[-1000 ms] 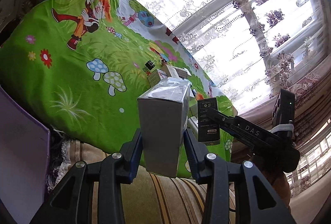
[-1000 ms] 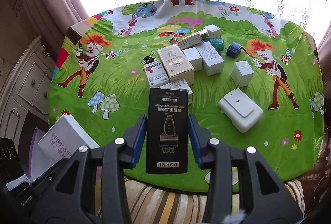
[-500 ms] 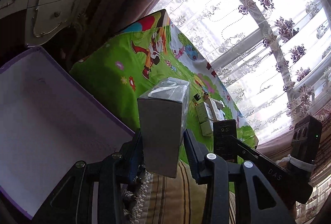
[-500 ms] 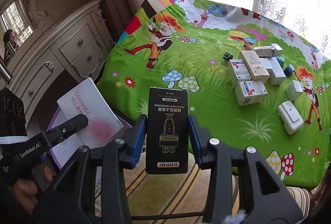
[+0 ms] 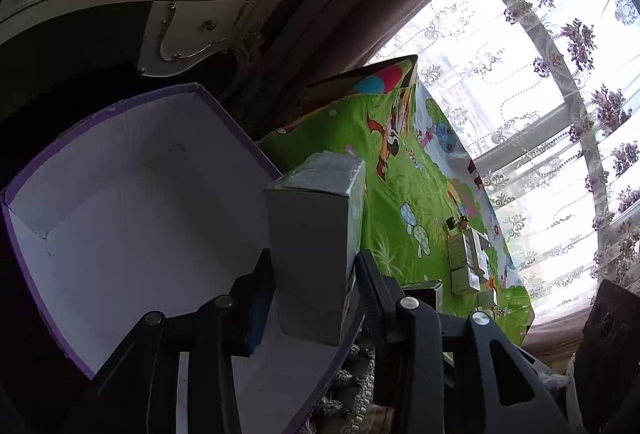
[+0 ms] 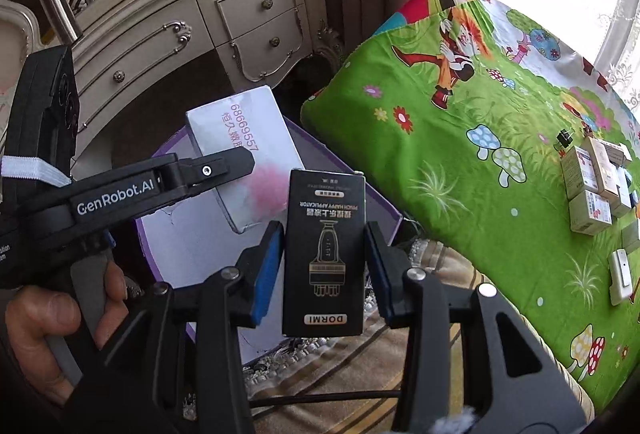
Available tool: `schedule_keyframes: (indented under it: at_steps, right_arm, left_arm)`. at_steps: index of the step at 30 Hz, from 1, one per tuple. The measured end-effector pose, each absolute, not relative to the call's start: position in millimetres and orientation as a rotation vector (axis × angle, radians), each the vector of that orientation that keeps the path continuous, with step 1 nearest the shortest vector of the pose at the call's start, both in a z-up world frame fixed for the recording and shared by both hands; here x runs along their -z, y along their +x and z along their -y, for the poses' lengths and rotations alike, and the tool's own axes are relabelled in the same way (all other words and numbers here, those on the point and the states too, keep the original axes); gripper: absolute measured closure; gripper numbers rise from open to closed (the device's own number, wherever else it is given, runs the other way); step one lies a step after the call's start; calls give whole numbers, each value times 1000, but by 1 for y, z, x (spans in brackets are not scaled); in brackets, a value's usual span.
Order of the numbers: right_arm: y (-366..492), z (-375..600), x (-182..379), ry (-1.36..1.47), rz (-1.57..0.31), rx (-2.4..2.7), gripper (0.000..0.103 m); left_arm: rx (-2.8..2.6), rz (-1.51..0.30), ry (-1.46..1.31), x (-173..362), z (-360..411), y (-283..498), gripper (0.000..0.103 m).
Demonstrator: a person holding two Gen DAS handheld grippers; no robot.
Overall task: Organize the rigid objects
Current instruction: 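Carry both boxes into the purple storage box and open both tools, then return to the bed while the left tool grasps the blue-labelled medicine box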
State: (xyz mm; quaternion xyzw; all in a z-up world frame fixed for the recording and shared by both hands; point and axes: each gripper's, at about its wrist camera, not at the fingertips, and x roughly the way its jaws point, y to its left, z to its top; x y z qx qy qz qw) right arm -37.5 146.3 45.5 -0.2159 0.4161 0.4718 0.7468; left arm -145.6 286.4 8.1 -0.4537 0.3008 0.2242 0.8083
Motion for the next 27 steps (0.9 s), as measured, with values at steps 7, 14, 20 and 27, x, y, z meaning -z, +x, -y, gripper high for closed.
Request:
schedule_keyframes:
  at_steps: [7, 14, 20, 27]
  right_arm:
    - [-43, -146, -37, -502, -929, -1064, 36]
    - [-27, -130, -47, -444, -924, -1052, 28]
    - [-10, -104, -53, -403, -898, -995, 28]
    - [23, -60, -68, -304, -859, -899, 28]
  left_arm:
    - [-521, -662, -969, -4, -290, -148, 54]
    - [-545, -668, -895, -14, -274, -136, 41]
    - [-544, -670, -703, -26, -250, -117, 35]
    - [-459, -725, -689, -27, -230, -94, 34]
